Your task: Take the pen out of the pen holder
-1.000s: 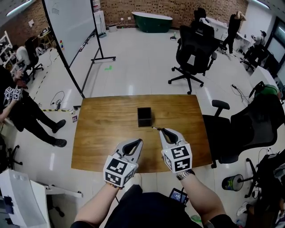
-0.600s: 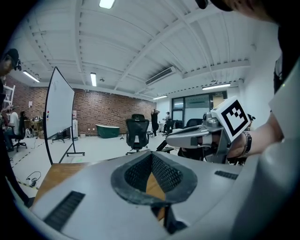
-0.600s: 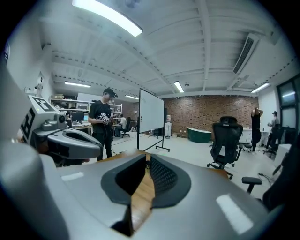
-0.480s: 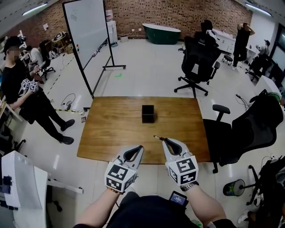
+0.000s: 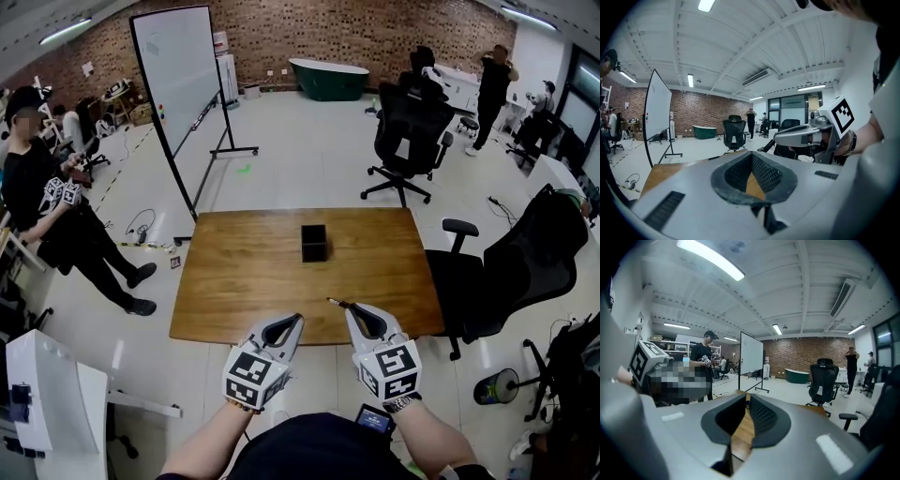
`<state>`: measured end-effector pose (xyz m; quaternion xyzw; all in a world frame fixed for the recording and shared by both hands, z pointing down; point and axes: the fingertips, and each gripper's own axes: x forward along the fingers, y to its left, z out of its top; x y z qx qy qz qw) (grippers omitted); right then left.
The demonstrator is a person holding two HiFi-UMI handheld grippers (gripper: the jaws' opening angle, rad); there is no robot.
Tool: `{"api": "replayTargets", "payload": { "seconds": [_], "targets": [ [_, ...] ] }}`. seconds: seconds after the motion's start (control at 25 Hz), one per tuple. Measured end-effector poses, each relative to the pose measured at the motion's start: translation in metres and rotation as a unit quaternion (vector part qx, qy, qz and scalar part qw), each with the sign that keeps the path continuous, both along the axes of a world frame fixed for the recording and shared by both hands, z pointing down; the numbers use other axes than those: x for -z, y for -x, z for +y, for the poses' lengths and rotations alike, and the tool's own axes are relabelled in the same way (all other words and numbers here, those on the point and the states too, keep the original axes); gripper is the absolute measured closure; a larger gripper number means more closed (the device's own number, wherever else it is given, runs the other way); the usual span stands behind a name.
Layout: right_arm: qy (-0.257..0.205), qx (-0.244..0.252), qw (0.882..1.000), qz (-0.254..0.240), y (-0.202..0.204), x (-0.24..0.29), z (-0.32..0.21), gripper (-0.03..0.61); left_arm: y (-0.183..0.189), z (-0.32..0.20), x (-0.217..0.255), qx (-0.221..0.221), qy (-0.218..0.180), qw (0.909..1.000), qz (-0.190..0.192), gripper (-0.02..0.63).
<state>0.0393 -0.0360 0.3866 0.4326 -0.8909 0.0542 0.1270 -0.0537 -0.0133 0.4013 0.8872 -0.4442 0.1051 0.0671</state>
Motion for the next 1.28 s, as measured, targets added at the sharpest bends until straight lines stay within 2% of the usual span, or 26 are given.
{"api": "replayTargets", "payload": {
  "seconds": [0.44,1.28],
  "targets": [
    [-0.001,0.002,1.000,0.008,0.030,-0.003,0.020,0.550,0.020,0.009,0.000,-0.016,-0.004,0.9998,0.007,0.609],
    [-0.003,-0.003,1.000,0.014,0.036,-0.005,0.021,0.549,0.020,0.001,0.000,-0.032,-0.010,0.9994,0.009,0.609]
  ]
}}
